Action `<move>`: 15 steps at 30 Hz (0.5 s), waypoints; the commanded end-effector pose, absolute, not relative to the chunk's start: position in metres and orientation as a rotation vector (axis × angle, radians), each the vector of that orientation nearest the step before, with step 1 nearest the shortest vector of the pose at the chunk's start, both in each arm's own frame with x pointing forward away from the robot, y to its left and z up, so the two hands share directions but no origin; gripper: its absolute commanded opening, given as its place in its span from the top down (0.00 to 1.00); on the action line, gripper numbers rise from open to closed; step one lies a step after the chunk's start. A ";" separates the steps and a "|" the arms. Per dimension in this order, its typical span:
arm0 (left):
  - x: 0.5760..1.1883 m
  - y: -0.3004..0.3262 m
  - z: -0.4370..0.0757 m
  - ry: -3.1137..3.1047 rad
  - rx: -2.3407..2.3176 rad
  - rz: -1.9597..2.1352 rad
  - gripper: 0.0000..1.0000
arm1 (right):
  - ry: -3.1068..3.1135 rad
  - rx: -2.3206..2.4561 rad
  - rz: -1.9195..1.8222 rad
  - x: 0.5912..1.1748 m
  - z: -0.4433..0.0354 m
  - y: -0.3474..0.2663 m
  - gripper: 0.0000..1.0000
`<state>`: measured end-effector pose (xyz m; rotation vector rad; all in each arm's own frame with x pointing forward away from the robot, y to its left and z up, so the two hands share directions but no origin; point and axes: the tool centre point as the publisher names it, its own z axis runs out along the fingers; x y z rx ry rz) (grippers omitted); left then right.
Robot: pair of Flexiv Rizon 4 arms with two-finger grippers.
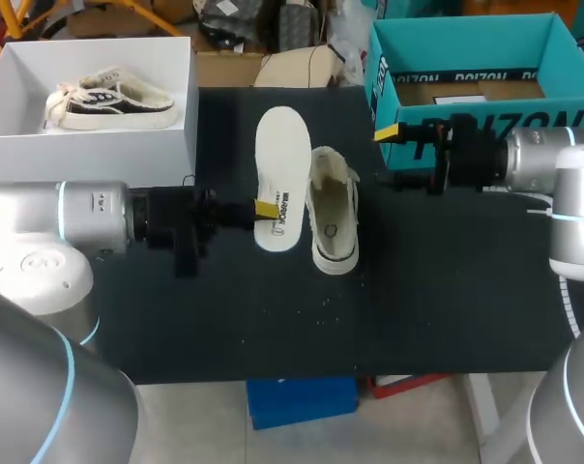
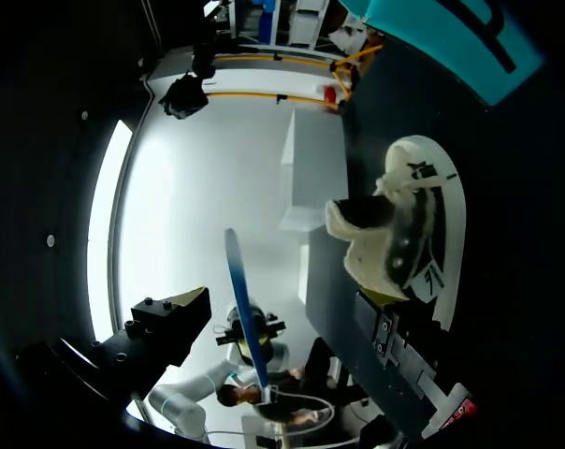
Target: Take the shoe out of the shoebox, open the shoe tongue, remove and reinsert the insole, then place the shoe into the shoebox
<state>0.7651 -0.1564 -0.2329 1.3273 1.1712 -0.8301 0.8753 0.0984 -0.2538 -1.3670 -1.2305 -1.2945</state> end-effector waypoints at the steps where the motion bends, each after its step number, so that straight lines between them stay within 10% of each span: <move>1: 0.758 -0.168 -0.239 1.173 1.281 -0.803 1.00 | -1.230 -1.369 -1.296 0.875 -0.254 0.099 0.00; 15: 0.755 -0.204 -0.272 1.121 1.176 -0.874 1.00 | -1.230 -1.369 -1.296 0.875 -0.254 0.099 0.00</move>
